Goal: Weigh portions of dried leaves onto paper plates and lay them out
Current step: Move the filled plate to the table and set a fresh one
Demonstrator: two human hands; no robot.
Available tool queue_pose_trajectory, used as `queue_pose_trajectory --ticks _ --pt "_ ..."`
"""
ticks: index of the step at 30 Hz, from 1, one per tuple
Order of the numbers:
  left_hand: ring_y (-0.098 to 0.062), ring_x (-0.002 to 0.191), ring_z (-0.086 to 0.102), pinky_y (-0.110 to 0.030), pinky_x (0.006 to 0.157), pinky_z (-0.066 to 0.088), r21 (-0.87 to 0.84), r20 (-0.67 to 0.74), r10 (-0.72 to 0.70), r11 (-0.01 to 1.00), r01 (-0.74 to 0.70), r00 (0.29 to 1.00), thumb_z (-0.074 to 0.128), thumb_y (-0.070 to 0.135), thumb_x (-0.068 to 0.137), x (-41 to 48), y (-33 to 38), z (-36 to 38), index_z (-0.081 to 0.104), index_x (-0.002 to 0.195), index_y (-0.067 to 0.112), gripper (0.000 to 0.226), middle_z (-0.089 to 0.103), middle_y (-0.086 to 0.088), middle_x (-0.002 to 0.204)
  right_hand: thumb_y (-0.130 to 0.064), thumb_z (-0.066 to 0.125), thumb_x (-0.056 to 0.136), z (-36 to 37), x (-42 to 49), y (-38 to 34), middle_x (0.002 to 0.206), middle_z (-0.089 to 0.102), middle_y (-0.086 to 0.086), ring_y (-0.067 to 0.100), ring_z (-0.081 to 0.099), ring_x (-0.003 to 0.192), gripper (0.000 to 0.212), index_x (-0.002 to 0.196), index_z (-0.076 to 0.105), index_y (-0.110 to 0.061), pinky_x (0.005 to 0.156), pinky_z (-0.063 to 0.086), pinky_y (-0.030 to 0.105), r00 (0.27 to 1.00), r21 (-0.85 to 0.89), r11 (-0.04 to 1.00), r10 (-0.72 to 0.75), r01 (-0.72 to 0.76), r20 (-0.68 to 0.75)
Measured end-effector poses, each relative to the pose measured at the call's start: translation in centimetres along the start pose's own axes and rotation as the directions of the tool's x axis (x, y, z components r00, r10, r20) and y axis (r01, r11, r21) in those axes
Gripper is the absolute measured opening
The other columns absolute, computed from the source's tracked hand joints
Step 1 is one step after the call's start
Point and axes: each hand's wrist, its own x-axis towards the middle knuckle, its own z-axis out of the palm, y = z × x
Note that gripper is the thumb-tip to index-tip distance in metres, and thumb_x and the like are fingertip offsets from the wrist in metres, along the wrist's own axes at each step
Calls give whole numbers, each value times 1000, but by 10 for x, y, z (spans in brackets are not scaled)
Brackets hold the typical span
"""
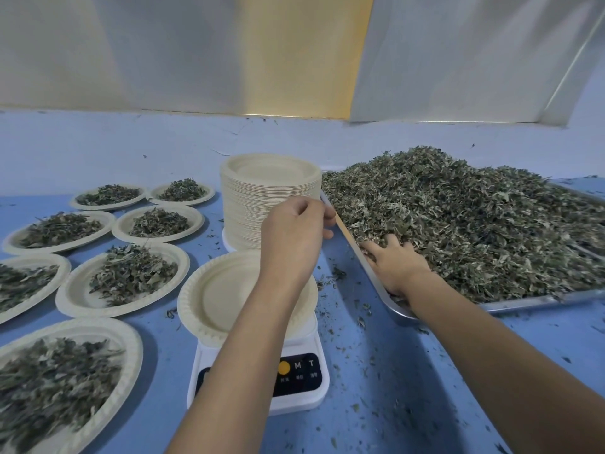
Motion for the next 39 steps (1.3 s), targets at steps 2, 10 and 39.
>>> queue_pose_trajectory --ticks 2,10,39 --pt "-3 55 61 -13 57 44 0 5 2 1000 -2 1000 46 13 88 0 -1 1 65 67 21 30 69 8 71 -42 27 102 -2 -1 -2 135 31 14 40 36 120 36 135 33 -29 89 43 50 999 -54 998 -18 16 -38" --pt "-4 56 62 -13 57 46 34 30 24 999 -25 999 46 13 88 -1 -4 7 65 66 21 30 69 9 70 -18 39 99 -8 -3 -8 119 39 18 38 43 110 20 118 44 -13 76 40 43 991 49 998 -20 26 -133" --pt "-14 75 53 -29 77 44 -580 228 -546 589 563 806 38 29 101 -11 -8 52 55 86 11 29 56 -3 86 -27 37 103 -71 -28 -22 117 63 12 26 63 99 29 123 54 -17 78 56 41 965 842 -510 258 174 -44"
